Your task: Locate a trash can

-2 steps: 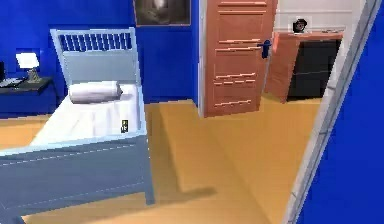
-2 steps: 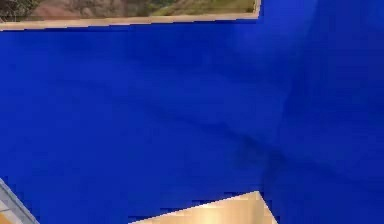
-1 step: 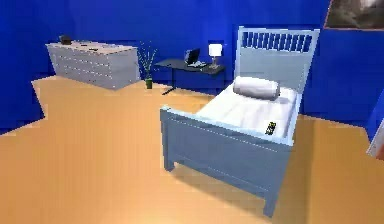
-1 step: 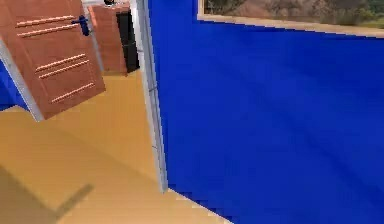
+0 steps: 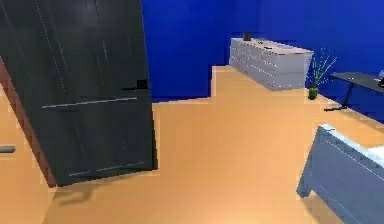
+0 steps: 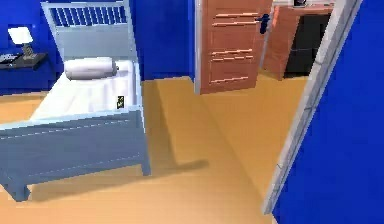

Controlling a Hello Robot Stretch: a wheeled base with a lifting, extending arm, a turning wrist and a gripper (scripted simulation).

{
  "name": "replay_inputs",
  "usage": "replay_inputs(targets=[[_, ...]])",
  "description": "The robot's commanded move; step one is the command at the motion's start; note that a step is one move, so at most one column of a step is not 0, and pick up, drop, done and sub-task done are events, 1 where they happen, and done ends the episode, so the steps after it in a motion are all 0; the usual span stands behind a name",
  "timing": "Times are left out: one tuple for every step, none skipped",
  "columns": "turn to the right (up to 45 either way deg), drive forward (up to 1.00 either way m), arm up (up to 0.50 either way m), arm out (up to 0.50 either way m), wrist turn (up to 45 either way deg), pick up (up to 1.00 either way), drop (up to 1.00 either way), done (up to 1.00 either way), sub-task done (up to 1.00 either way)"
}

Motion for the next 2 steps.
replay_inputs(targets=[[-42.0, 0.0, 0.0, 0.0, 0.0, 0.0, 0.0, 0.0, 0.0], [0.0, 1.0, 0.0, 0.0, 0.0, 0.0, 0.0, 0.0, 0.0]])
